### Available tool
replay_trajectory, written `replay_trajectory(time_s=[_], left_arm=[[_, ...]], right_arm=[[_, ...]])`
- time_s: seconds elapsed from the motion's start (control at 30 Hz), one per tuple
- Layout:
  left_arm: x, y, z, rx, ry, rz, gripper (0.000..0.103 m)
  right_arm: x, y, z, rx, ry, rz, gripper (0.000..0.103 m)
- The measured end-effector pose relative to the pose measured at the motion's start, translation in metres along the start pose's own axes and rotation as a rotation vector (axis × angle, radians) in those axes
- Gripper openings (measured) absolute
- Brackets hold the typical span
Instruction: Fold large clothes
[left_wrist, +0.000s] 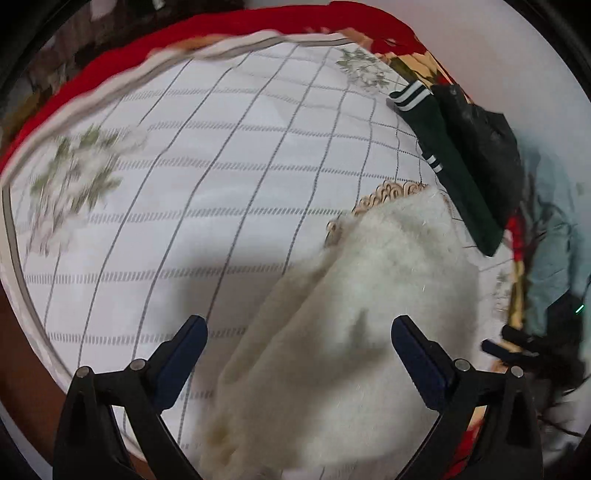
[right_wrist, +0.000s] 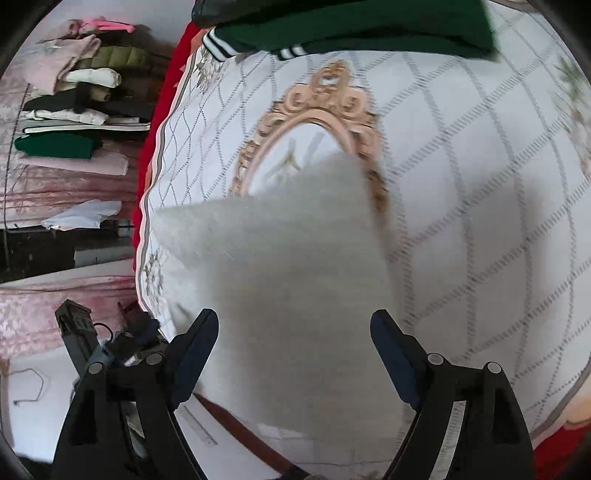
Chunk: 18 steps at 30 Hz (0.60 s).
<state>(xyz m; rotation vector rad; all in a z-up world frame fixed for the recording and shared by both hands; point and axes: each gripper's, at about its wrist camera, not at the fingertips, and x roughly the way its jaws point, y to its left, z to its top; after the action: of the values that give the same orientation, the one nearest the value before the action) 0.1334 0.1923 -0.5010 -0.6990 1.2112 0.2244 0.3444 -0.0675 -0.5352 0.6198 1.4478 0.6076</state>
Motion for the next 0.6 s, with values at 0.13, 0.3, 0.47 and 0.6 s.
replay_trajectory(time_s=[0.13, 0.3, 0.47, 0.6], left_arm=[[0.021, 0.019, -0.005, -0.031, 0.06, -0.055, 0.102], [0.051, 0.018, -0.006, 0.005, 0.071, -0.105, 0.1], [0.06, 0.009, -0.007, 0.082, 0.07, -0.154, 0.056], [0.06, 0.008, -0.002, 0.101, 0.079, -0.124, 0.056]], right_arm=[[0.005, -0.047, -0.035, 0.069, 0.01, 0.102, 0.086], [0.058, -0.07, -0.038, 0.019, 0.026, 0.137, 0.087], [0.084, -0.073, -0.016, -0.032, 0.008, 0.325, 0.097], [0.088, -0.056, -0.01, -0.058, -0.001, 0.325, 0.092]])
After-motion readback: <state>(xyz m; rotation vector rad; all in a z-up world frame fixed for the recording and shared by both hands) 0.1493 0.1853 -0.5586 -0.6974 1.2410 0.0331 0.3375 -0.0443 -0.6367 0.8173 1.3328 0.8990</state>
